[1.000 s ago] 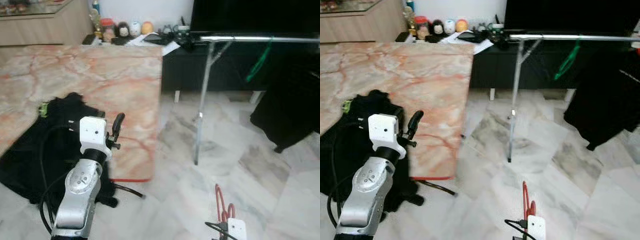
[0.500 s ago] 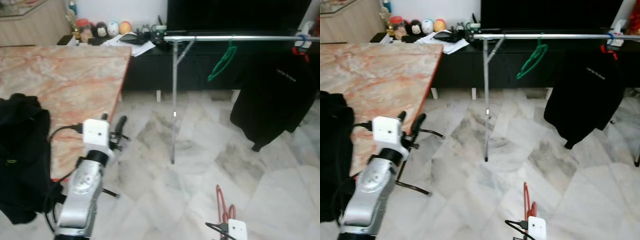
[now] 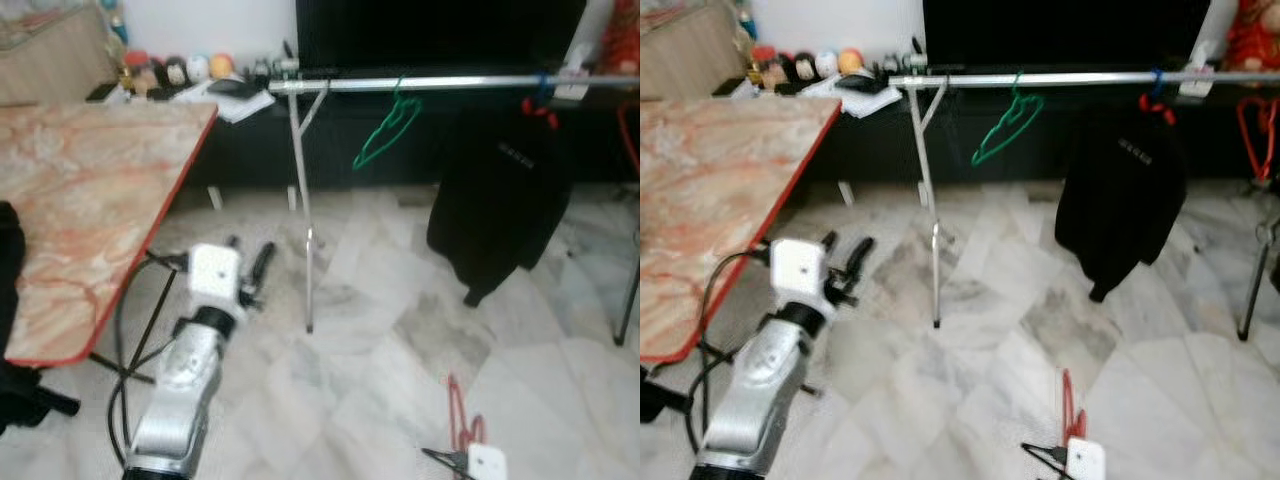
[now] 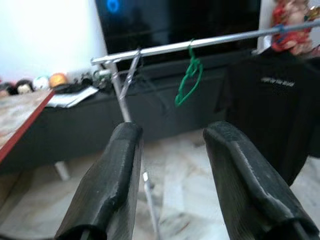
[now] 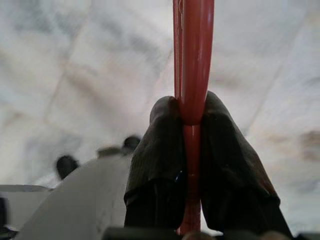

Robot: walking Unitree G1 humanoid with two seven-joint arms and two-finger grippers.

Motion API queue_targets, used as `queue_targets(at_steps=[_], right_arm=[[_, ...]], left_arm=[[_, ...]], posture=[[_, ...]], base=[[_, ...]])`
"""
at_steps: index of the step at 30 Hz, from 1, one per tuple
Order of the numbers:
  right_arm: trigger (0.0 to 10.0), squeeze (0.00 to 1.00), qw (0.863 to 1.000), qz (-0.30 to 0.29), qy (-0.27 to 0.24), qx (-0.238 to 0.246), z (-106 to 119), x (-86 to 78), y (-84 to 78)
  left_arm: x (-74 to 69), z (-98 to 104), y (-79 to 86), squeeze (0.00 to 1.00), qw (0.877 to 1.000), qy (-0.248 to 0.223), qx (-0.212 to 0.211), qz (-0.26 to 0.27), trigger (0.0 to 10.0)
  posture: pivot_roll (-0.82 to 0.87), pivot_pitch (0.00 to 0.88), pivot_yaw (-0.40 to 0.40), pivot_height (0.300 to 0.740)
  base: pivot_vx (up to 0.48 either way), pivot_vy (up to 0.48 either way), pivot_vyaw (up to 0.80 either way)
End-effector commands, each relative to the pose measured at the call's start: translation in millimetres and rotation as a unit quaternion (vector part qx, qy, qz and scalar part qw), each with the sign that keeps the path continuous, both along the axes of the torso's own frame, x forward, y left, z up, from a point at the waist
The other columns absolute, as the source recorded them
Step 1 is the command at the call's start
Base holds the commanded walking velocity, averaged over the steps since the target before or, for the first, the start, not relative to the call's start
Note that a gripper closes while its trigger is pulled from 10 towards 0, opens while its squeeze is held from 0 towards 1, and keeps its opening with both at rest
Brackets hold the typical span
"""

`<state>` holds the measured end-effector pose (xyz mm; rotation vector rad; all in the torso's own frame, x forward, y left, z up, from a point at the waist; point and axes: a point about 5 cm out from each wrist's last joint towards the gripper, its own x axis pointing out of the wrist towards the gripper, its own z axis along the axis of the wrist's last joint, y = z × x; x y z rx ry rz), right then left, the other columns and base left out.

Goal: Hang hanger

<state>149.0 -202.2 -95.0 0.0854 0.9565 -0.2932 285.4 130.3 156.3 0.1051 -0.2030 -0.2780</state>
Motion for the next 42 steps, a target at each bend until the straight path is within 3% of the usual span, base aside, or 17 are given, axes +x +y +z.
queue_targets(at_steps=[1,5,15,24,25,27,29,34,35,37,38,41,42], right_arm=[[10.0,0.00,1.000,0.008,-0.007,0.007,0,2.4,8.7],[10.0,0.00,1.000,0.021,-0.020,0.002,2,4.4,8.8],[10.0,0.00,0.996,0.070,-0.046,-0.030,6,10.8,7.7],[10.0,0.00,0.977,0.191,-0.065,-0.063,12,19.5,9.8],[10.0,0.00,0.972,0.207,-0.080,-0.080,20,33.2,-1.7],[10.0,0.00,0.952,0.257,-0.131,-0.102,56,77.6,-36.7],[10.0,0.00,0.928,0.319,-0.160,-0.103,81,99.8,-51.8],[10.0,0.00,0.874,0.447,-0.163,-0.104,106,113.8,-58.5],[10.0,0.00,0.874,0.447,-0.163,-0.104,106,113.8,-58.5],[10.0,0.00,0.848,0.502,-0.150,-0.081,117,119.7,-58.2],[10.0,0.00,0.848,0.502,-0.150,-0.081,117,119.7,-58.2],[10.0,0.00,0.816,0.561,-0.130,-0.055,122,119.6,-50.3],[10.0,0.00,0.797,0.589,-0.124,-0.045,123,118.4,-45.1]], left_arm=[[-0.3,-12,7.6,0.00,1.000,0.029,0.012,0.004,10.0],[-2.7,-23,8.5,0.00,0.998,0.057,0.022,-0.021,10.0],[-0.6,-43,-0.4,0.00,0.985,0.099,0.095,-0.107,10.0],[-2.8,-56,-5.6,0.00,0.963,0.130,0.153,-0.182,10.0],[-2.4,-56,-5.6,0.00,0.960,0.130,0.158,-0.189,10.0],[-1.3,-57,-5.7,0.00,0.952,0.128,0.181,-0.209,10.0],[-0.4,-57,-6.7,0.00,0.941,0.123,0.211,-0.236,10.0],[-1.4,-54,-10.7,0.00,0.914,0.119,0.242,-0.304,10.0],[-1.4,-54,-10.7,0.00,0.914,0.119,0.242,-0.304,10.0],[0.0,-51,-13.1,0.00,0.900,0.122,0.246,-0.338,10.0],[0.0,-51,-13.1,0.00,0.900,0.122,0.246,-0.338,10.0],[-1.9,-46,-20.0,0.00,0.887,0.121,0.235,-0.378,10.0],[-4.9,-42,-24.5,0.00,0.877,0.121,0.229,-0.405,10.0]], posture=[[-0.14,0.021,0.047,0.740],[-0.14,0.026,0.042,0.740],[-0.15,0.037,0.044,0.740],[-0.14,0.041,0.035,0.740],[-0.14,0.044,0.034,0.740],[-0.15,0.046,0.032,0.740],[-0.15,0.049,0.028,0.740],[-0.16,0.052,0.033,0.740],[-0.16,0.052,0.033,0.740],[-0.16,0.048,0.036,0.740],[-0.16,0.048,0.036,0.740],[-0.16,0.045,0.036,0.740],[-0.16,0.044,0.037,0.740]], base=[[0.000,0.000,0.00],[0.000,0.000,0.00],[0.000,0.000,0.00],[0.000,0.000,0.00],[0.000,0.000,0.00],[0.000,0.000,0.00],[0.000,0.000,0.00],[0.000,0.000,0.00],[0.000,0.000,0.00],[0.000,0.000,0.00],[0.000,0.000,0.00],[0.000,0.000,0.00],[0.000,0.000,0.00]])
